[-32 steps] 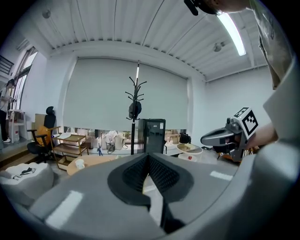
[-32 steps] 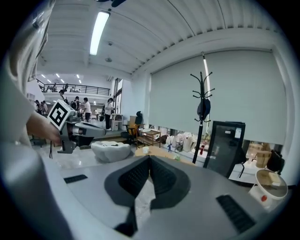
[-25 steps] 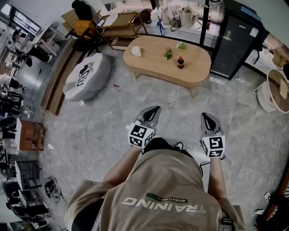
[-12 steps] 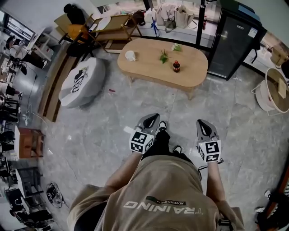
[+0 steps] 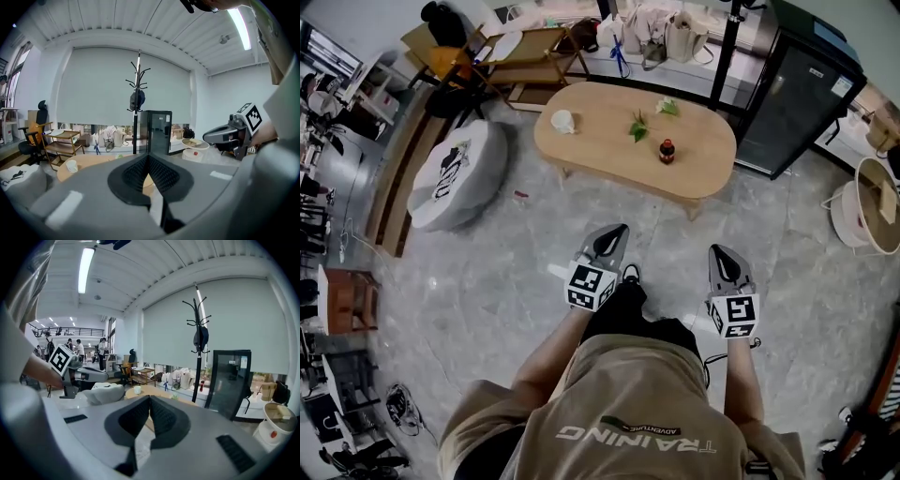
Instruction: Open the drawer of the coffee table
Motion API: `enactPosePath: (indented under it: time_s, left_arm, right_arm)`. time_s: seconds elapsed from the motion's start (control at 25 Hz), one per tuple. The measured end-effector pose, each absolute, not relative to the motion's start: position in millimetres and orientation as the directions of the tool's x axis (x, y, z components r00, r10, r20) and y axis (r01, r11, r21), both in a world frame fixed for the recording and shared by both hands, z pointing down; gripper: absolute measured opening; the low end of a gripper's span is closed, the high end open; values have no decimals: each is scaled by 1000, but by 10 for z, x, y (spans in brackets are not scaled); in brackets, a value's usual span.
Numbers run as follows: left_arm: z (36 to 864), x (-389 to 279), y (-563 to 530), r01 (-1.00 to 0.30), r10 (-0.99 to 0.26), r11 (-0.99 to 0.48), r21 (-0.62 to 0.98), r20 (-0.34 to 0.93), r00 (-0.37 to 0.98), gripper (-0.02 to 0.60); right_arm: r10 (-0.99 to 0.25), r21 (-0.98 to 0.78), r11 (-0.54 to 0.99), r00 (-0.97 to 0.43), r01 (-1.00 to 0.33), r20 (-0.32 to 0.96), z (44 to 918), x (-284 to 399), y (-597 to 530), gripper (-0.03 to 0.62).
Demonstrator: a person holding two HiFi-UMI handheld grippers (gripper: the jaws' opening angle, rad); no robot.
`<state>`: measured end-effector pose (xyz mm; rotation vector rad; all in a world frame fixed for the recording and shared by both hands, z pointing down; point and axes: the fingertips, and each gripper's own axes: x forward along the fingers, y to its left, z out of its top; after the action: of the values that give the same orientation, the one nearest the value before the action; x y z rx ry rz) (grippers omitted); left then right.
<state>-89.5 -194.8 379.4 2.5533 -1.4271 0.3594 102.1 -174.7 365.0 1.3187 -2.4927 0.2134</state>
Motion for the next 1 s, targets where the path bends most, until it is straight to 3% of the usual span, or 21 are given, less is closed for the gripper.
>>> enactPosePath:
  time_s: [1.0]
  left_arm:
    - [6505, -1156, -3361, -878, -835, -476, 53, 287, 469, 5]
  right_arm:
    - [-775, 7, 581, -550, -814, 312, 6449, 753, -2972, 5]
